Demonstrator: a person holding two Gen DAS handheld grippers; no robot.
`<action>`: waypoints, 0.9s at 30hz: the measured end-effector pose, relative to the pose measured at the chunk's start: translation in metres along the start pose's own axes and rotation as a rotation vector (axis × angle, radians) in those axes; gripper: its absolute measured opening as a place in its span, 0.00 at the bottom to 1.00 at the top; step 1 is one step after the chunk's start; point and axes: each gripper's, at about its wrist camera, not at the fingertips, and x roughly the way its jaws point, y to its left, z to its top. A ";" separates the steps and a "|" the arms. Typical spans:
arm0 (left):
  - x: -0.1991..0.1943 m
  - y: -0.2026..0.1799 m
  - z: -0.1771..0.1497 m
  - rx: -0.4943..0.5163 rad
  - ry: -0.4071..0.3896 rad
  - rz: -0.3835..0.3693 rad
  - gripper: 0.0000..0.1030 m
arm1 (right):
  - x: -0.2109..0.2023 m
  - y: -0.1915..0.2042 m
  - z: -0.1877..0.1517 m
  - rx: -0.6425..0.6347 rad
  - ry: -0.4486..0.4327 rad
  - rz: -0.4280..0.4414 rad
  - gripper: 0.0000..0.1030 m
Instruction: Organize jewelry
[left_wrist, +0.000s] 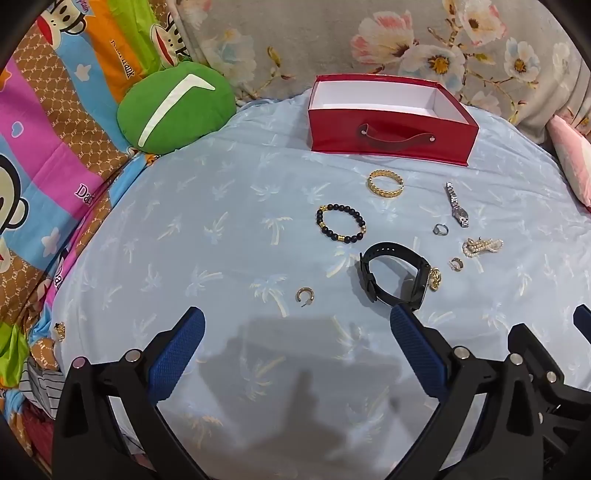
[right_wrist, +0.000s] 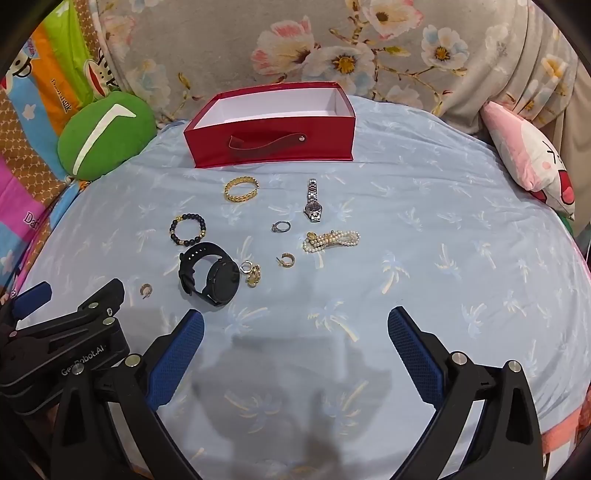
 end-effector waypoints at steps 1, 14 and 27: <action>0.000 0.000 0.000 0.000 0.002 -0.001 0.95 | 0.000 0.000 0.000 -0.002 0.001 0.000 0.95; 0.004 0.000 -0.005 0.014 0.019 0.016 0.95 | 0.005 0.003 -0.005 -0.003 0.005 -0.004 0.95; 0.006 -0.001 -0.009 0.018 0.030 0.020 0.95 | 0.005 0.002 -0.007 -0.003 0.005 -0.002 0.95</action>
